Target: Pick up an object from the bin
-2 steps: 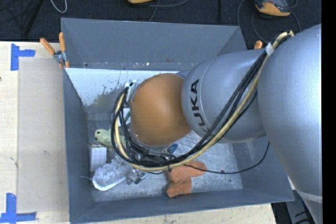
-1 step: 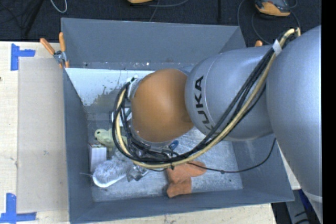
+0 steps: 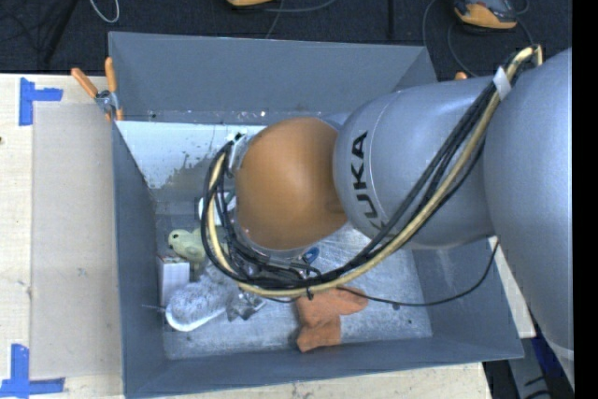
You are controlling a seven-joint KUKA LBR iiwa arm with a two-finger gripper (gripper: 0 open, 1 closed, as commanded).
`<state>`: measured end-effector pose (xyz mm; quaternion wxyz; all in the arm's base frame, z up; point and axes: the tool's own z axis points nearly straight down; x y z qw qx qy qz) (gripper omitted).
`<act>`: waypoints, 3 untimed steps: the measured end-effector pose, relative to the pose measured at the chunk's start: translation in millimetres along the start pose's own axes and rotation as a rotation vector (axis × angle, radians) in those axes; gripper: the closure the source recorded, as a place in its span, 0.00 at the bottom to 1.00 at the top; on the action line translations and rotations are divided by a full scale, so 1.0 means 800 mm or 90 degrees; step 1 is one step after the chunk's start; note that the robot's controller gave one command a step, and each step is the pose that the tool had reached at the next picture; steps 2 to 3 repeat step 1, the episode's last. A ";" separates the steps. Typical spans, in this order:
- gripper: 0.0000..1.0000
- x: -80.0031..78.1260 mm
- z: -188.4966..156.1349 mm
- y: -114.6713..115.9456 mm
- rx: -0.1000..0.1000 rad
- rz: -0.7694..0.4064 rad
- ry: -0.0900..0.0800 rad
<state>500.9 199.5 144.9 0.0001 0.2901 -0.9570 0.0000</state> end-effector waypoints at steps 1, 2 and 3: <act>1.00 0.000 -0.009 0.000 0.000 0.000 0.000; 1.00 0.000 -0.009 0.000 0.000 0.000 0.000; 1.00 0.000 -0.009 0.000 0.000 0.000 0.000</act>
Offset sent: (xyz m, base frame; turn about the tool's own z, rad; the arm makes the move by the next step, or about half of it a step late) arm 0.0001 -0.0002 0.0228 0.0000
